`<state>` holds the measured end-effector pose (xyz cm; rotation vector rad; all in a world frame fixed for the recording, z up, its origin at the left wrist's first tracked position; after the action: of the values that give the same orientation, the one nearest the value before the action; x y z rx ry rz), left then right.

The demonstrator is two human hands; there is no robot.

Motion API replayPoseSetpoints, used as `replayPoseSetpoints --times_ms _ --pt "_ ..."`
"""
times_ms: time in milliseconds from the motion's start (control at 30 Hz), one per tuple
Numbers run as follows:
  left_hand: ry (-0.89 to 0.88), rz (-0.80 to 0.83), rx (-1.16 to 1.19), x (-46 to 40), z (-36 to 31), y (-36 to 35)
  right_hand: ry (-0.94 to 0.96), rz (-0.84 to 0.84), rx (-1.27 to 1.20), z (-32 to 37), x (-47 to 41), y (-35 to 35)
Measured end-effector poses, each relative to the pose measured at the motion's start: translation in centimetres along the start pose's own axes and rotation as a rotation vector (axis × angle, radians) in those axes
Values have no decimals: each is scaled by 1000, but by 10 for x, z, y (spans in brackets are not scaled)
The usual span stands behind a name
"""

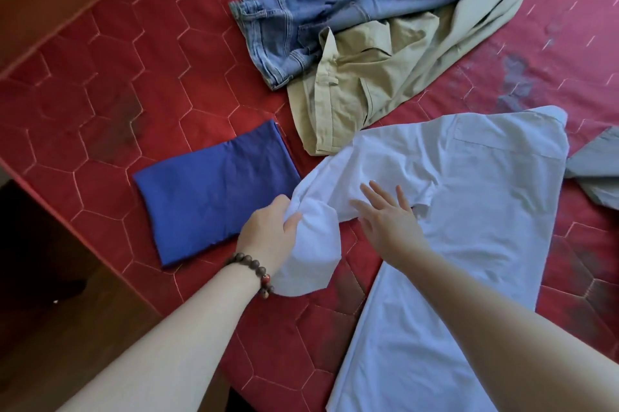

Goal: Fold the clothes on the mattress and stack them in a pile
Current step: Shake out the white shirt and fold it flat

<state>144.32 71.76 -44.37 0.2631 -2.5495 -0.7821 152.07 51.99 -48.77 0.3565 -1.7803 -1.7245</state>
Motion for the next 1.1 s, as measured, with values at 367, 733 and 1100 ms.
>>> replayPoseSetpoints --times_ms 367,733,1100 --pt "-84 33 -577 -108 -30 119 -24 -19 -1 7 -34 43" --pt "-50 299 -720 -78 70 -1 -119 315 54 2 -48 -17" --pt "-201 205 -666 -82 74 14 -269 303 195 -30 -40 -30"
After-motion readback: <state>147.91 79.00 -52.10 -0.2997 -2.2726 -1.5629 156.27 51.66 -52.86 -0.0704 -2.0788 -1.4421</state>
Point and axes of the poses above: each hand's wrist, its own x-axis away from the middle knuckle, its own y-axis out of the back of the hand, z = x × y, the point moved 4 cm from there along -x, towards the middle knuckle, and after that the axes turned 15 degrees about x, right-handed, at the moved point
